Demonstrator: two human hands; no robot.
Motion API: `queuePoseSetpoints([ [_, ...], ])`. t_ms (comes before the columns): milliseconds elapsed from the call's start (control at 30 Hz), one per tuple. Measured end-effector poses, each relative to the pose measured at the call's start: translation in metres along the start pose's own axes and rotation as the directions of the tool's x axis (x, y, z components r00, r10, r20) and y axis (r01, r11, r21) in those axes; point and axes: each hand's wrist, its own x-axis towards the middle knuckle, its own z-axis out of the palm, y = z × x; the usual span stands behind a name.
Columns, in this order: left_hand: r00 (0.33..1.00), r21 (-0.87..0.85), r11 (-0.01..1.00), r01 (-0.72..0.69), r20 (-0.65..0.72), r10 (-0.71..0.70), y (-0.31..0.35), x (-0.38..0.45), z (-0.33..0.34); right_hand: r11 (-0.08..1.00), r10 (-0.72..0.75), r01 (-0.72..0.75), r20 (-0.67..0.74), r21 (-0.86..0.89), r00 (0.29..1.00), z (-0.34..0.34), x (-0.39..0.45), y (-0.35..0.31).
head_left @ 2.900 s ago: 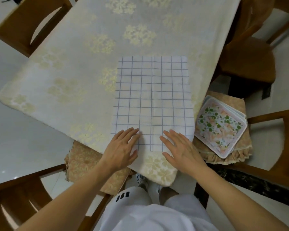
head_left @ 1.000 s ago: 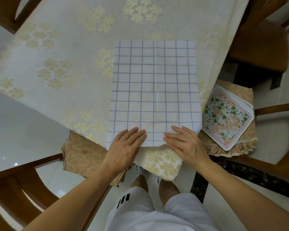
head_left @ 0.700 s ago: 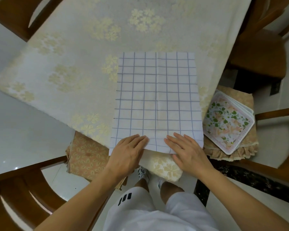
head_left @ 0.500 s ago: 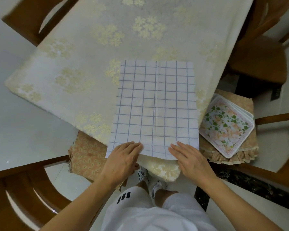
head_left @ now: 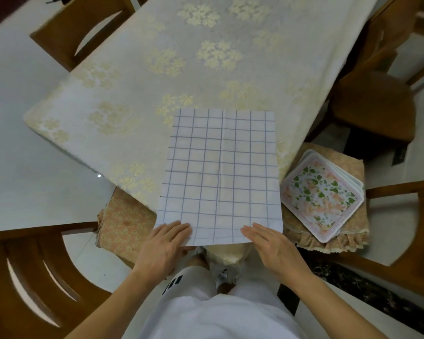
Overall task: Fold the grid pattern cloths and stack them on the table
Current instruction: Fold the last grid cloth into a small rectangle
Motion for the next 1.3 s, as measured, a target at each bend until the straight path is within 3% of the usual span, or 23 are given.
queuePoseSetpoints([
  [133, 1.000, -0.050, 0.999, -0.002, 0.013, 0.002, -0.008, 0.006, -0.008, 0.999, 0.006, -0.007, 0.025, 0.032, 1.000, -0.009, 0.003, 0.009],
  [300, 0.995, -0.047, 0.995, -0.089, 0.032, 0.091, -0.009, 0.004, -0.043, 0.999, 0.000, -0.014, 0.362, 0.038, 0.932, -0.055, 0.013, 0.011],
  [367, 0.997, -0.035, 0.998, -0.055, 0.057, 0.057, -0.009, 0.011, -0.059, 0.999, 0.007, -0.022, 0.387, 0.034, 0.922, -0.068, 0.025, 0.012],
  [467, 0.998, 0.028, 1.000, -0.003, 0.061, 0.001, -0.021, 0.039, -0.067, 0.999, 0.027, -0.018, 0.268, -0.036, 0.963, -0.082, 0.056, 0.016],
  [533, 0.999, 0.032, 0.999, 0.011, 0.039, -0.013, -0.029, 0.068, -0.070, 0.999, 0.000, 0.004, 0.109, -0.041, 0.994, -0.086, 0.079, 0.022],
  [700, 1.000, 0.043, 0.999, 0.005, 0.008, -0.006, -0.053, 0.143, -0.076, 0.995, 0.025, -0.025, -0.003, -0.095, 1.000, -0.088, 0.137, 0.044],
  [933, 0.995, 0.082, 0.997, -0.015, 0.095, 0.007, -0.099, 0.234, -0.058, 0.972, 0.034, -0.048, -0.066, -0.230, 0.997, -0.060, 0.203, 0.108],
  [1100, 0.996, 0.065, 0.998, -0.015, 0.084, 0.009, -0.129, 0.278, -0.050, 0.943, 0.080, -0.129, -0.166, -0.306, 0.983, -0.066, 0.239, 0.123],
  [1300, 0.998, 0.057, 0.998, -0.039, 0.045, 0.037, -0.146, 0.307, -0.040, 0.942, 0.127, -0.164, -0.142, -0.294, 0.982, -0.061, 0.264, 0.145],
])
